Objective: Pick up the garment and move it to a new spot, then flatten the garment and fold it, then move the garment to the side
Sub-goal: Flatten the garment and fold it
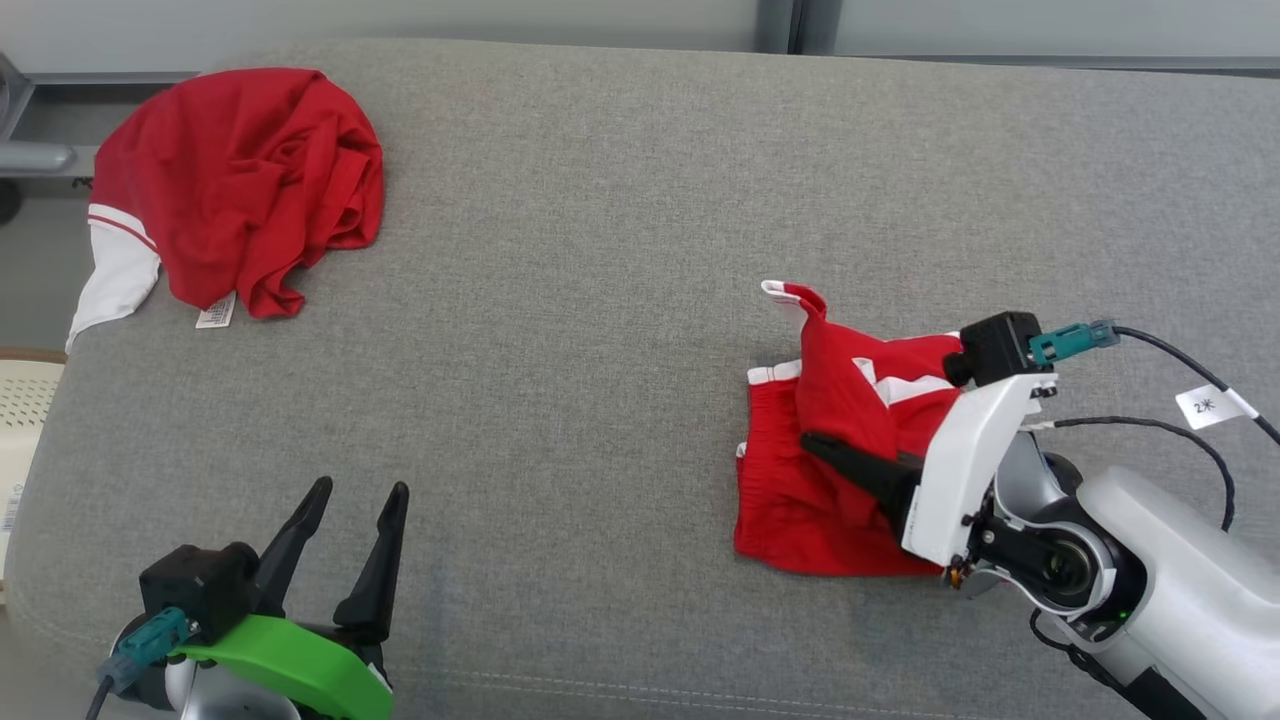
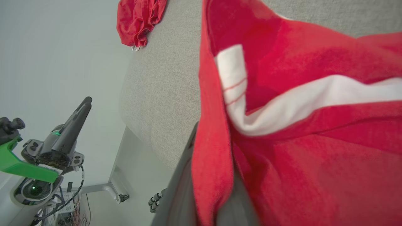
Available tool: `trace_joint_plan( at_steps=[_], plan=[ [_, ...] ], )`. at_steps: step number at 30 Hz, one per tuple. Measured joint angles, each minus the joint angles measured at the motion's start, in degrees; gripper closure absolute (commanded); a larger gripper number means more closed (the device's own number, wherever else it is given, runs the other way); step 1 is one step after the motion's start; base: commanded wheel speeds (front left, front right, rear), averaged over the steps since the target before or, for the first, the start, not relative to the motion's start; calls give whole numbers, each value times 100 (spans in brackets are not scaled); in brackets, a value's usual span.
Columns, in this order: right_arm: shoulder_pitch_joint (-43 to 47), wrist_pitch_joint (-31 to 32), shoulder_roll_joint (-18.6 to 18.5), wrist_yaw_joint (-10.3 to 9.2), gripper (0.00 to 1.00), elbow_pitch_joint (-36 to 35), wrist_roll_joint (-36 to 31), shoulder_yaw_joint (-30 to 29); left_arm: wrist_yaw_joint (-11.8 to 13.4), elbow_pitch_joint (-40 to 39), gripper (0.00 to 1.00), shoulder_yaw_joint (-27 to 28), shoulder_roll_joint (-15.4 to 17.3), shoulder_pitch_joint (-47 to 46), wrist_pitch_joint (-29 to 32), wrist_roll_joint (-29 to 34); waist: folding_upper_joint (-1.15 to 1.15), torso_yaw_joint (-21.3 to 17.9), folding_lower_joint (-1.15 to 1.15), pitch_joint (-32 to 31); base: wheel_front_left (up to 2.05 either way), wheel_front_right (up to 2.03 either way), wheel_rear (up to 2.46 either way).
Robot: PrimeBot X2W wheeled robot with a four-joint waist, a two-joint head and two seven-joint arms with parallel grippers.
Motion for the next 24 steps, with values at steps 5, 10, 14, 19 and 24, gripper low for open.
trace_joint_plan(
  at_steps=[5,10,14,19,24],
  plan=[
    [-161,78,205,-44,2,247,-166,107,0,4,0,0,-22,-47,8,-1,0,19,0,32,0,0,0],
    [-267,155,411,-47,0,407,-267,238,0,30,0,46,-23,-103,9,-2,0,-15,0,32,0,0,0],
    [-324,229,569,-47,0,376,-310,419,0,56,0,80,-22,-102,52,-9,0,-93,0,8,0,0,0],
    [-339,52,593,-47,0,102,-350,225,1,63,0,177,9,-100,52,-10,0,-219,0,-37,0,0,0],
    [-393,-91,0,-48,0,85,-508,-140,1,46,0,281,45,-88,49,-13,0,-369,0,-67,0,0,0]
  ],
)
